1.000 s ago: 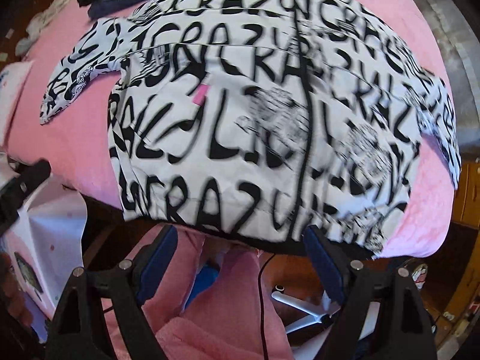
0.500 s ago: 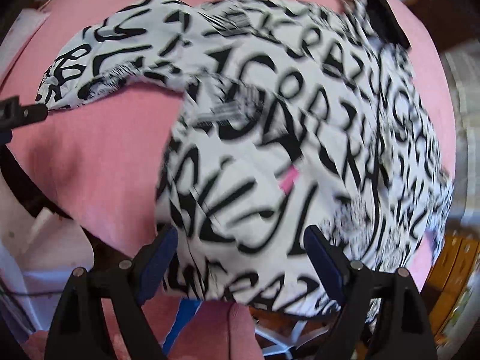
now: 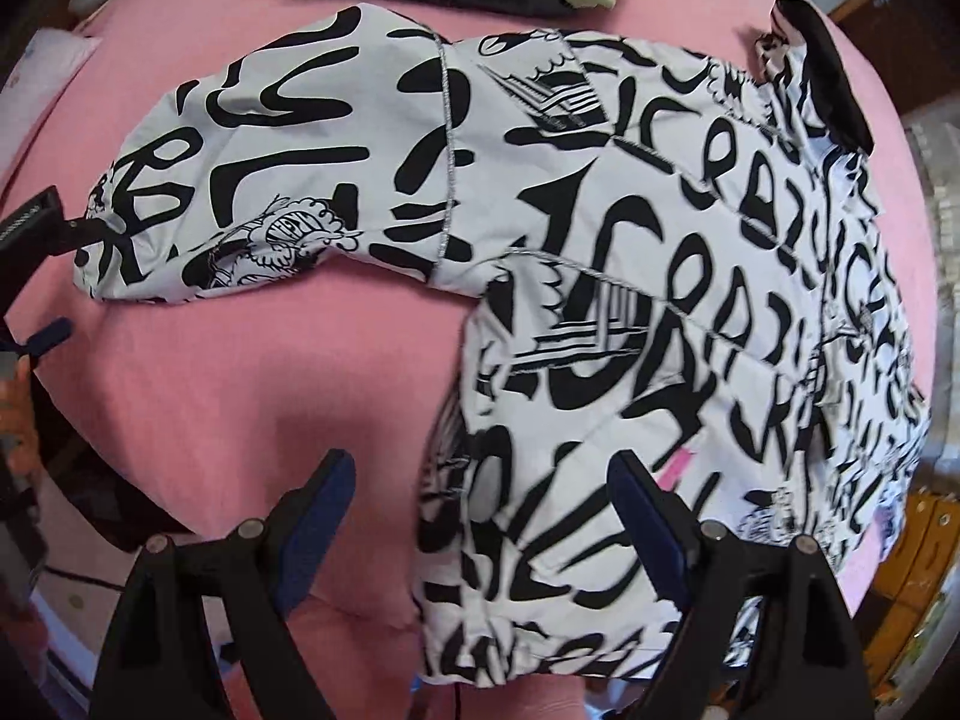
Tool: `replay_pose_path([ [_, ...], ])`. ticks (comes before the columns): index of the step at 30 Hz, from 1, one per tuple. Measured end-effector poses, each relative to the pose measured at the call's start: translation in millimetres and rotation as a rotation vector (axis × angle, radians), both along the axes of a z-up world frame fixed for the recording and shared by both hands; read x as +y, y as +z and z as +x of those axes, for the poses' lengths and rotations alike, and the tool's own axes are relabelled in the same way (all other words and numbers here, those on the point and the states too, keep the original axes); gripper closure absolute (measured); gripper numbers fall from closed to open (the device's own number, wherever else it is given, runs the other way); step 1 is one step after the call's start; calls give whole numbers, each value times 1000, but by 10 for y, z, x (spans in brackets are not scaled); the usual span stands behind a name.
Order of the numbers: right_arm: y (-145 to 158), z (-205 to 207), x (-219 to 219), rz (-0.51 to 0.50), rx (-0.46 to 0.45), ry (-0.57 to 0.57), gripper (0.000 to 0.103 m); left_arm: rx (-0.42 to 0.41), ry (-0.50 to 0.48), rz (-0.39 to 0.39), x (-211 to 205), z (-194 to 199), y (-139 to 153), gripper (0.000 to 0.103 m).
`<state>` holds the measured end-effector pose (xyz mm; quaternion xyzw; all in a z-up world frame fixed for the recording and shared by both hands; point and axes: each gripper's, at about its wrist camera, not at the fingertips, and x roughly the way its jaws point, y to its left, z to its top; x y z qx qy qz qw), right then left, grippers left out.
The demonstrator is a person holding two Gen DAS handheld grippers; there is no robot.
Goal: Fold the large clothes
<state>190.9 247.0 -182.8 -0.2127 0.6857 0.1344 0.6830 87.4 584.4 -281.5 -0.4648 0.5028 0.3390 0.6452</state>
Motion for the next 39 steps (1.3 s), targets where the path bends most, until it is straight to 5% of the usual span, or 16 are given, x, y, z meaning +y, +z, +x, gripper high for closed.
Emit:
replay_pose_path([
  [6,-151,-10,-46,8,39,-40,17,-124,127,-51,89,9,-374,28],
  [11,-192,17,-252,44,51,-98,17,-151,170,21,18,87,-423,44],
  [15,-254,35,-467,92,84,-146,17,-183,241,69,-145,-40,-375,87],
  [19,-326,66,-725,112,97,-152,17,-239,272,116,-311,-85,-160,90],
  [25,-280,183,-1182,160,85,-166,17,-337,192,277,-811,77,572,92],
  [33,-37,476,-2077,285,-2,-223,17,-528,-24,526,-2003,628,1643,93],
  [39,287,789,-2605,373,-108,-293,17,-655,-205,532,-2882,1196,2014,93],
])
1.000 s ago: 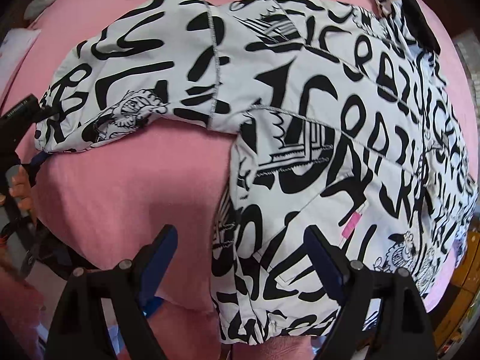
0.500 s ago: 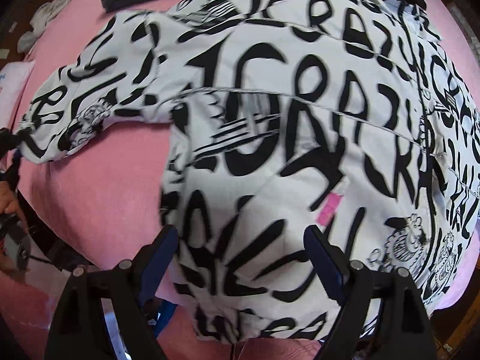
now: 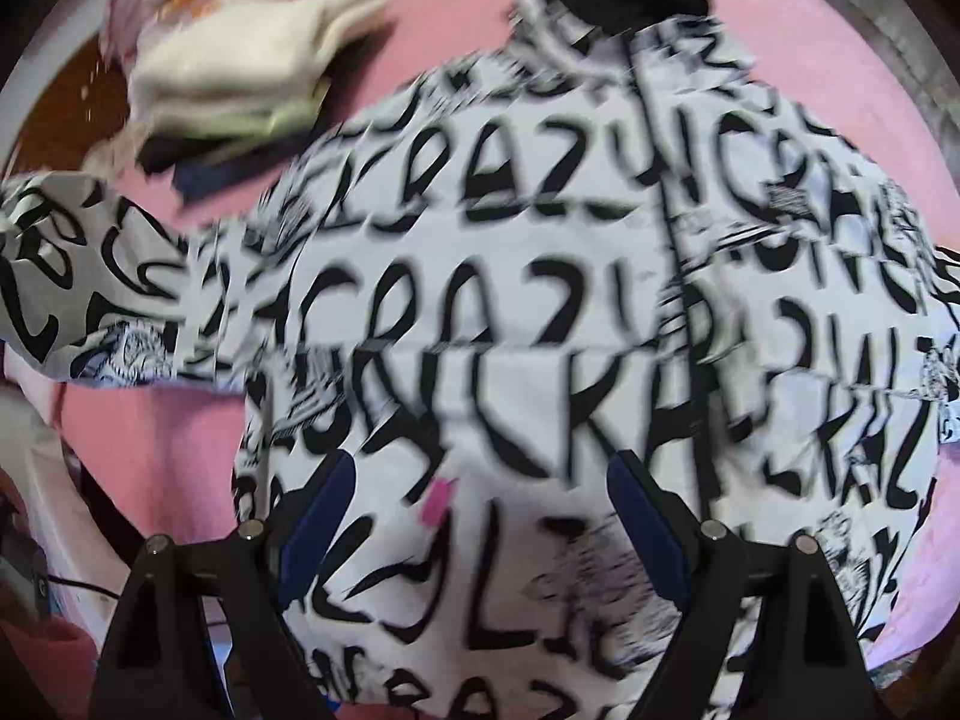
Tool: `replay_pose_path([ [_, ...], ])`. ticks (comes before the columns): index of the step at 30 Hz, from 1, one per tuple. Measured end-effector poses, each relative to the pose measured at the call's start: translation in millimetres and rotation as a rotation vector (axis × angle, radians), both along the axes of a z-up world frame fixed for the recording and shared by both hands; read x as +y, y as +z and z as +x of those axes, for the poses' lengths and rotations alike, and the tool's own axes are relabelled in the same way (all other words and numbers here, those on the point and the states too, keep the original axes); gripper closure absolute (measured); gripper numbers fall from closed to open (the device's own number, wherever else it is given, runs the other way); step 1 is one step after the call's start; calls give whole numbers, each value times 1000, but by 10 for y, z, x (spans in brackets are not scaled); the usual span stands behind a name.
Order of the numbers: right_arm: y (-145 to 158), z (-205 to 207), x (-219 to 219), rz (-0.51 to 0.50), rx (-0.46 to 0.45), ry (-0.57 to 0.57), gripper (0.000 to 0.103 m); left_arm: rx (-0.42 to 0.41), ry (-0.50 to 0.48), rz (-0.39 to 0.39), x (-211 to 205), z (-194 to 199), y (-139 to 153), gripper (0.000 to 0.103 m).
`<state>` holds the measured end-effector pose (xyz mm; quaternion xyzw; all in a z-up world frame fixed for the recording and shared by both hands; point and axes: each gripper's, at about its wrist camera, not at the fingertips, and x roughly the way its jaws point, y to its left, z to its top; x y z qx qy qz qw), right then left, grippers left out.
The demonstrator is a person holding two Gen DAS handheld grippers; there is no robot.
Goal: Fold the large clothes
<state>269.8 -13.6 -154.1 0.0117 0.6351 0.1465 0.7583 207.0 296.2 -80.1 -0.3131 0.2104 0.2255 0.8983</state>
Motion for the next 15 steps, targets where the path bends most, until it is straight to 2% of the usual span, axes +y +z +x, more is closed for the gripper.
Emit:
replay_pose_path([
  [3,100,98,-268,26,-48,-50,17,-16,-111,-18,-478,276,40,93],
  [7,143,169,-666,41,-69,-125,17,39,-251,-50,-1035,648,-77,93],
  [11,74,234,-969,31,-58,-195,17,109,-358,-63,-1551,930,-324,93],
  [13,58,222,-1094,22,-56,-226,17,164,-404,-72,-1786,1063,-471,93],
  [15,28,223,-1221,16,-52,-255,17,255,-454,-88,-1970,1213,-683,93],
])
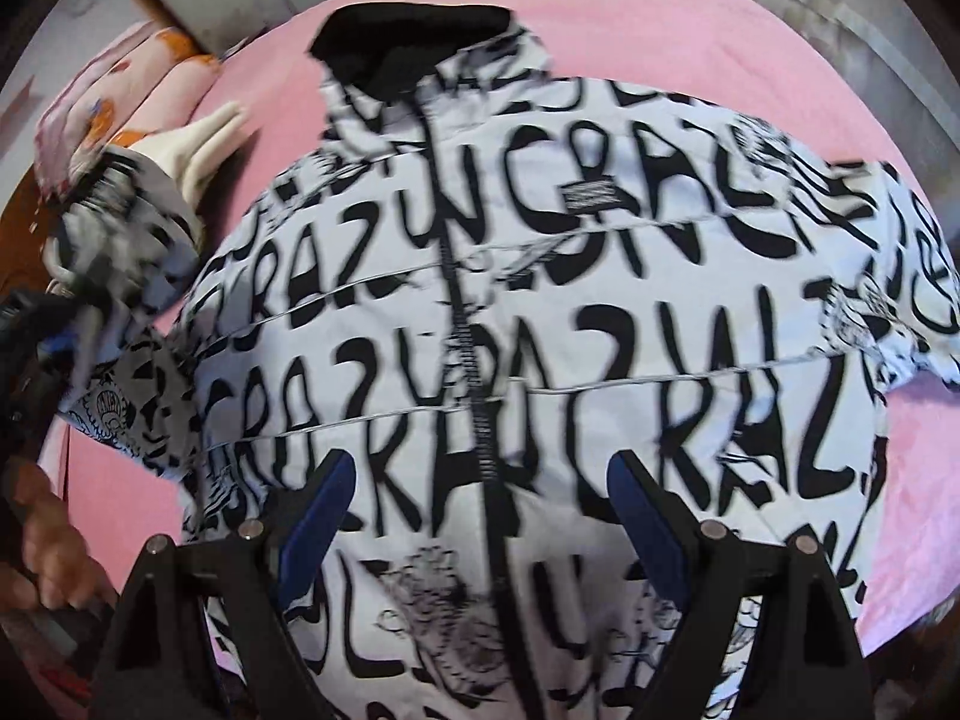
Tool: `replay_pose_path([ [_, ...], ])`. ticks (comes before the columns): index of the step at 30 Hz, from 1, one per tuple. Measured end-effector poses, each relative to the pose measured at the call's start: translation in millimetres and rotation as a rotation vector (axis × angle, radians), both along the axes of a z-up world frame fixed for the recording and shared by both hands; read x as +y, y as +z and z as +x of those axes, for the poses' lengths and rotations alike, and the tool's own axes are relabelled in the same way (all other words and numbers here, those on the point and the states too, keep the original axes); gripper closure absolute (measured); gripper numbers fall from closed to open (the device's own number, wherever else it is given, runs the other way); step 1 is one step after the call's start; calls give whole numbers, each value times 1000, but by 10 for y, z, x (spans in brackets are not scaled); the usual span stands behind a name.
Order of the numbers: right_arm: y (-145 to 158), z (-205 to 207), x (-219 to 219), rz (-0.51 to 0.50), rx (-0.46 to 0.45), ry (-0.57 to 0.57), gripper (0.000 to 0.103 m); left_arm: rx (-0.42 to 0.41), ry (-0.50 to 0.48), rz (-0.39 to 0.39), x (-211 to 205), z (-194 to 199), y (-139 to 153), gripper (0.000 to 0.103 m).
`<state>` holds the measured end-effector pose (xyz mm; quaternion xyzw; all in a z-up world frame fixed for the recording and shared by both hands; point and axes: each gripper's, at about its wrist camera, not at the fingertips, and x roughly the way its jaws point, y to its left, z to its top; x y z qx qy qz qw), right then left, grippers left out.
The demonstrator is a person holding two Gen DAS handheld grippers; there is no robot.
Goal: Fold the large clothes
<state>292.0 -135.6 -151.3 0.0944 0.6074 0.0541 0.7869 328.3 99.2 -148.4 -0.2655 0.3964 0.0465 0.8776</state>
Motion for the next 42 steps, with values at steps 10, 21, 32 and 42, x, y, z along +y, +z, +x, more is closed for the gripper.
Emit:
replay_pose_path([
  [10,-114,38,-263,10,33,-70,17,279,-201,-15,-216,262,-867,40],
  [21,-307,262,-159,219,116,-97,17,276,-176,56,52,-203,-472,16],
  [32,-784,555,428,422,261,-83,44,471,43,176,868,-874,-616,16],
  [42,-1060,842,582,436,256,-147,78,522,197,94,1472,-1073,-1223,23],
])
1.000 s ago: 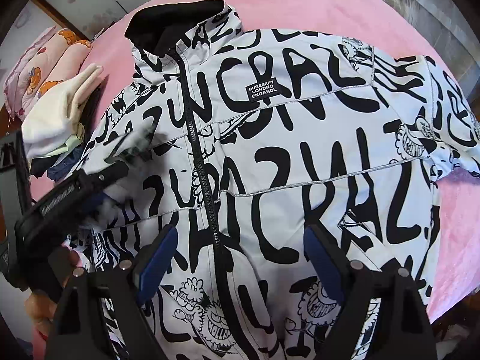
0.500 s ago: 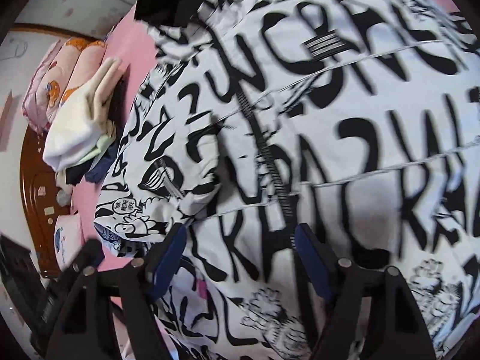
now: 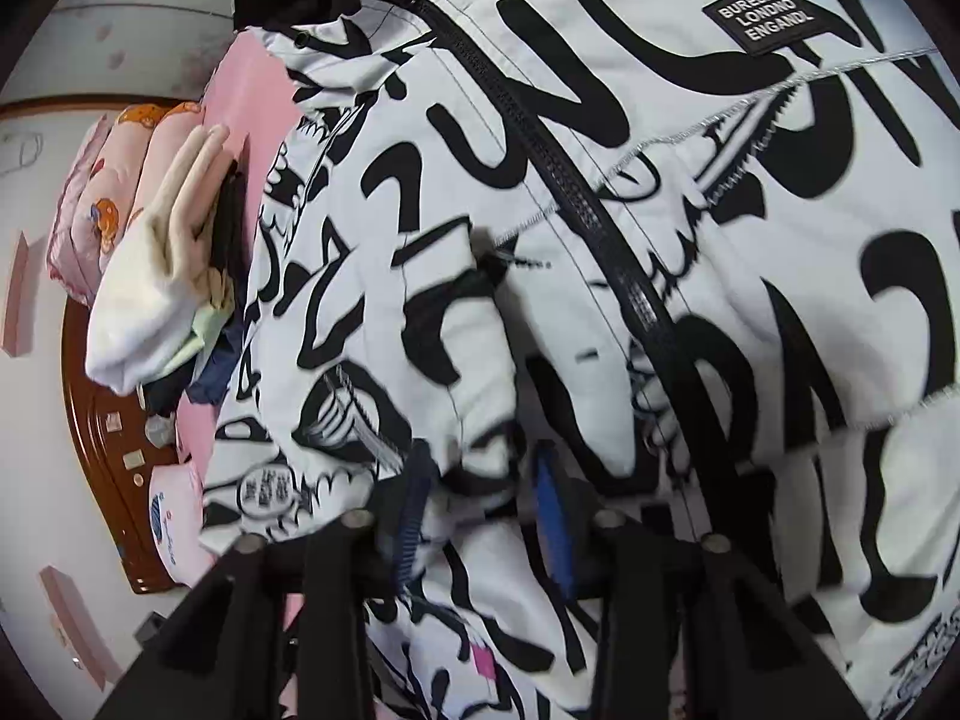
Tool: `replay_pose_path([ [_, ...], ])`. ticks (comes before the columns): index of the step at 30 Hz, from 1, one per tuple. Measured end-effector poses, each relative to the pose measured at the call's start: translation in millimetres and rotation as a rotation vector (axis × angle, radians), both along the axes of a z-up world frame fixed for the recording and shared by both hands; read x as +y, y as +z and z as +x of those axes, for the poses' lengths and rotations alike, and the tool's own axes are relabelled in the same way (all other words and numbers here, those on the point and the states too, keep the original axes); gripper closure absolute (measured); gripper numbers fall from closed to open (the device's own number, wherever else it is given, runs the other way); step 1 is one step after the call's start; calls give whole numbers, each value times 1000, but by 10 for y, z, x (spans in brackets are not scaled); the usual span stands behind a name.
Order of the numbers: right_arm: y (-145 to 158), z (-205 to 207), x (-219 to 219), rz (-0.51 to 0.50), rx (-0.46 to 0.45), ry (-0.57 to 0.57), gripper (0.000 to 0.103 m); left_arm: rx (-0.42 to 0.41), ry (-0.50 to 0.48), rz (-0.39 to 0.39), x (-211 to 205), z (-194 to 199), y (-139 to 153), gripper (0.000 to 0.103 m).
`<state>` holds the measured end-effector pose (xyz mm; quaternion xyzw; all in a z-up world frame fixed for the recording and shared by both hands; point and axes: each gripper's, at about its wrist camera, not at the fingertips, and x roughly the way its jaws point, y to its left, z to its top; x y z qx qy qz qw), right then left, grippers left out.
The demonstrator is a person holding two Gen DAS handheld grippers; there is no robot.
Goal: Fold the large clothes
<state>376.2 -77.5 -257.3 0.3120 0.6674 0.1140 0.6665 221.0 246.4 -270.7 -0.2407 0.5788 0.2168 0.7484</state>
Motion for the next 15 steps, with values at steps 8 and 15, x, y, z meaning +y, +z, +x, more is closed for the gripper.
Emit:
replay_pose_path([
  [8,247,235,-53,-52,-138,41,93,1,74,4,236,55,-179,67],
  [15,750,348,-287,-169,-346,37,95,0,117,-31,332,-27,-227,85],
])
